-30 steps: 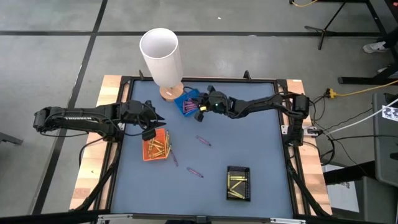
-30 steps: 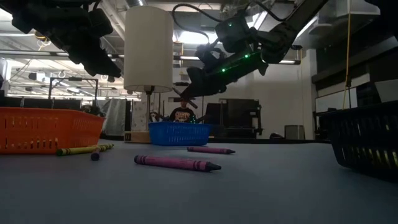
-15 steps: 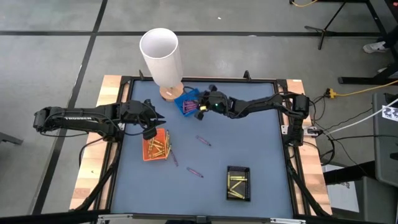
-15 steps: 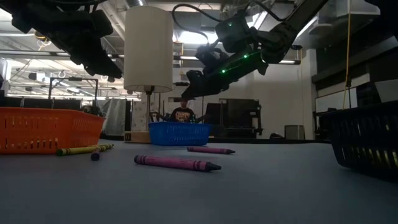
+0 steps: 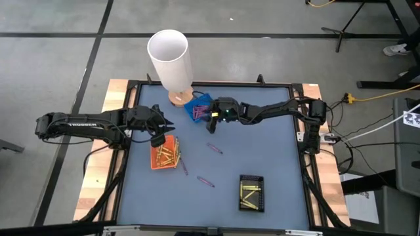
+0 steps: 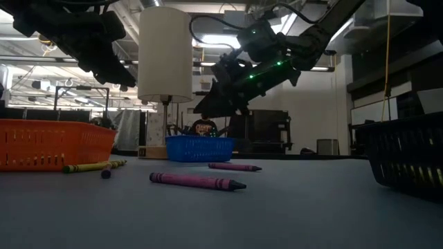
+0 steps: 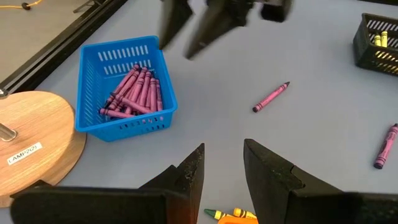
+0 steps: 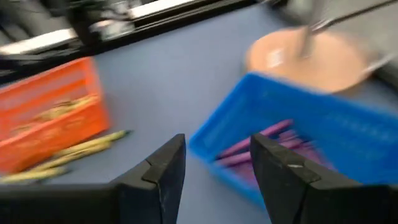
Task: Sort crayons
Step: Put the violet crayon into the blue bin
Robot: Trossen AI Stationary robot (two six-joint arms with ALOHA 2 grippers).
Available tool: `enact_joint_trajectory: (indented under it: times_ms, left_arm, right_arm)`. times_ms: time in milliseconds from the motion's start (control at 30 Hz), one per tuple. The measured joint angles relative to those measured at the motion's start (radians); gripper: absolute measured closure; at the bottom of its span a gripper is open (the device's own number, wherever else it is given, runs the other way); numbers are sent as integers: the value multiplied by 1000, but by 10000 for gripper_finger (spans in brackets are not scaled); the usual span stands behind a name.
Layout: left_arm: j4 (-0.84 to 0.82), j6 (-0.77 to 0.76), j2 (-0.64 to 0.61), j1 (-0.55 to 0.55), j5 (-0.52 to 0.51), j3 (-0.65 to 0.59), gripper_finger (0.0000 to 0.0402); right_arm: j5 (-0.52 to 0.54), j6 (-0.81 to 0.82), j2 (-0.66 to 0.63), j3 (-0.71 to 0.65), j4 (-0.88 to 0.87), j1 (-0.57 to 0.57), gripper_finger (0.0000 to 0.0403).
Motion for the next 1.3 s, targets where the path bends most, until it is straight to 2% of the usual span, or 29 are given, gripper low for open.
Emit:
enact_joint_trajectory:
  times_ms: [100,300,600,900,1067,1300]
  left_arm:
    - [0,0,0,0,0,0,305]
    - [0,0,0,0,0,0,305]
    - [0,0,0,0,0,0,305]
    - [0,0,0,0,0,0,305]
    - [0,0,0,0,0,0,305]
    - [0,0,0,0,0,0,305]
  right_arm:
    - [-67,27,0,0,-36,29,224]
    - [-68,0,0,0,-118,132,223]
    - [186,-1,21,0,-261,273,223]
    - [229,3,112,0,-263,328,223]
    - [278,14,125,2,-257,328,223]
    - [283,13,124,1,-245,327,223]
